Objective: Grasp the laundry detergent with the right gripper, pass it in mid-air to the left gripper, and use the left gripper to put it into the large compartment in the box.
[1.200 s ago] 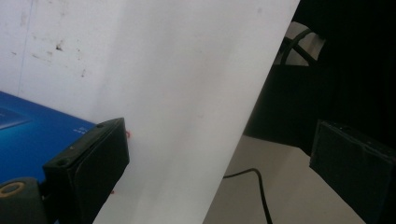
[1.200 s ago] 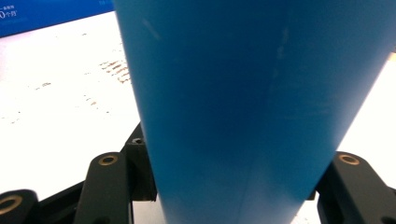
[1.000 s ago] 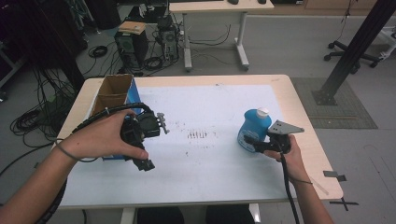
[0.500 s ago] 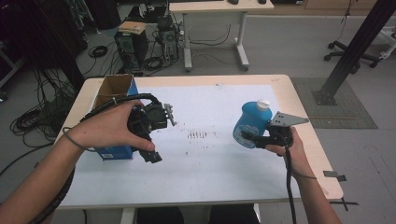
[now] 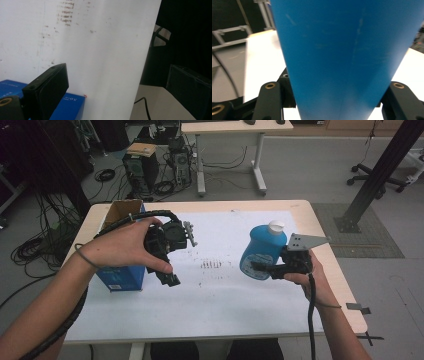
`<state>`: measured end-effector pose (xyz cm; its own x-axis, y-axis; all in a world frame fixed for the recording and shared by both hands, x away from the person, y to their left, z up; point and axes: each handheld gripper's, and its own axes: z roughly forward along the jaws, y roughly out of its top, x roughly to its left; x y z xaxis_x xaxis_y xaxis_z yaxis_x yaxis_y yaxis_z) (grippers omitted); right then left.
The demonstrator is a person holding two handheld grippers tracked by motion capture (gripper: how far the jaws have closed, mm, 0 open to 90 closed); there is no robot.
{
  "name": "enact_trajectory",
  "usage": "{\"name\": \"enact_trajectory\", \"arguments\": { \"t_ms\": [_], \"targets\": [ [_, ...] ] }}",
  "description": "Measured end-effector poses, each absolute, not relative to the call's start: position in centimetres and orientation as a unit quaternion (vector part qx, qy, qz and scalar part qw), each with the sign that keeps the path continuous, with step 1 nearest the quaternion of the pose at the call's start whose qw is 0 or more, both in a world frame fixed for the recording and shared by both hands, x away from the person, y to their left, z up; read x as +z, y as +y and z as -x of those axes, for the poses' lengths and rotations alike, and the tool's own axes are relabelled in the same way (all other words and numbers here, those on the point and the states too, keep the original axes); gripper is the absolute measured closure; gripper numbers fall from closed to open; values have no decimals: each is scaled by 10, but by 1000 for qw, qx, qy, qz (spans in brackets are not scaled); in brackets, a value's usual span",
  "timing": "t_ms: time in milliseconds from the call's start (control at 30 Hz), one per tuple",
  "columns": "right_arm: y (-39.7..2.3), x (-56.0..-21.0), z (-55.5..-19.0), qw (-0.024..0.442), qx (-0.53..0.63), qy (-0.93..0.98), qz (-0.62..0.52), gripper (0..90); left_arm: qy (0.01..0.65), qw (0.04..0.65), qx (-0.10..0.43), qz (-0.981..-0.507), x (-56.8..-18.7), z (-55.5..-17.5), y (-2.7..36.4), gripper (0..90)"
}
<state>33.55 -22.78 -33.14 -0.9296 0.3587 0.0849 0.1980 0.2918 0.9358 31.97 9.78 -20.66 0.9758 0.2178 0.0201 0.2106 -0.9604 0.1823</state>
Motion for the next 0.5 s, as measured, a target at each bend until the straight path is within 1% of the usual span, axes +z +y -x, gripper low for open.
{"name": "enact_trajectory", "arguments": {
  "t_ms": [100,167,500],
  "targets": [
    [-228,-331,-336,71,569,801,-174,428,101,93,20,-990,-205,-321,96,44],
    [-222,-328,-333,58,563,810,-157,428,95,97,19,-991,-203,-322,95,44],
    [-211,-324,-330,46,554,821,-127,428,70,104,10,-992,-200,-321,90,44]
  ]
}}
